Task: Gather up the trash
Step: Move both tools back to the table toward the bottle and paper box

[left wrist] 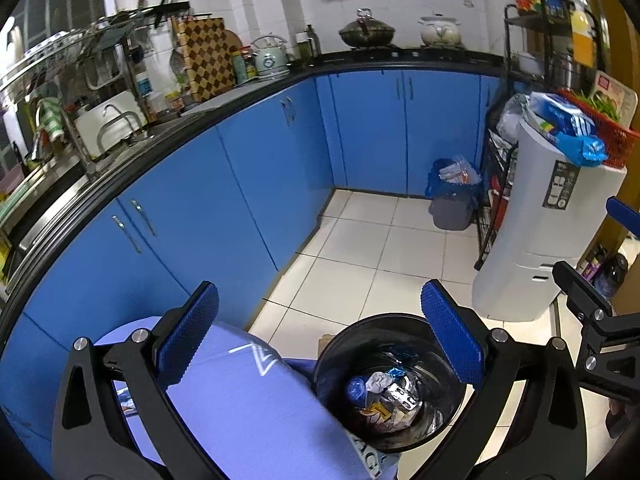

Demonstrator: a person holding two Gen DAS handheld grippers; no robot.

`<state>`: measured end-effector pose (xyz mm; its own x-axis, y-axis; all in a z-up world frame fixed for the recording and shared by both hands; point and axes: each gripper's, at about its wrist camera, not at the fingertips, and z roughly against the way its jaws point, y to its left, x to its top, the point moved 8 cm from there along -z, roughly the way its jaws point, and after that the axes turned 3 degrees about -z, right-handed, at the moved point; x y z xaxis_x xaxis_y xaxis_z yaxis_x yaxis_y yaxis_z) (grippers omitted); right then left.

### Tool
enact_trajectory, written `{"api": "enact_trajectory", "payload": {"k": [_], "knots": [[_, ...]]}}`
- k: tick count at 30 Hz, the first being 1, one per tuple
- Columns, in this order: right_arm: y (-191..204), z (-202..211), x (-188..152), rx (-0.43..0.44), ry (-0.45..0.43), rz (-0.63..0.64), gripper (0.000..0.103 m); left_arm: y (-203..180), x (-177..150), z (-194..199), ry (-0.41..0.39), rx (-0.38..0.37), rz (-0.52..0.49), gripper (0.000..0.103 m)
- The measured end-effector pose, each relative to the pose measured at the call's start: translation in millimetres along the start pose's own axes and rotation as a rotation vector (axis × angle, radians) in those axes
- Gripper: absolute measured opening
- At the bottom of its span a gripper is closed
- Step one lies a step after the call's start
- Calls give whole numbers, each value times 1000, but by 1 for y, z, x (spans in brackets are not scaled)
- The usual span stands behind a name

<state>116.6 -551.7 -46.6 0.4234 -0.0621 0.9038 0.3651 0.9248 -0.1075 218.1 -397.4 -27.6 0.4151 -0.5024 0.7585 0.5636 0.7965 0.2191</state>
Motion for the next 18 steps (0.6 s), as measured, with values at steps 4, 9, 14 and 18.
{"api": "enact_trajectory", "payload": {"k": [4, 9, 14, 18], "knots": [[14, 9, 11, 11, -18, 24, 94, 19, -2, 16, -17, 14, 25, 100], [41, 24, 27, 35, -47, 68, 94, 45, -6, 38, -41, 37, 53, 100], [76, 38, 42, 74, -75, 114, 94, 80, -18, 61, -64, 71, 88, 100], [110, 44, 49, 119, -80, 145, 94, 112, -36, 74, -61, 98, 133, 100]]}}
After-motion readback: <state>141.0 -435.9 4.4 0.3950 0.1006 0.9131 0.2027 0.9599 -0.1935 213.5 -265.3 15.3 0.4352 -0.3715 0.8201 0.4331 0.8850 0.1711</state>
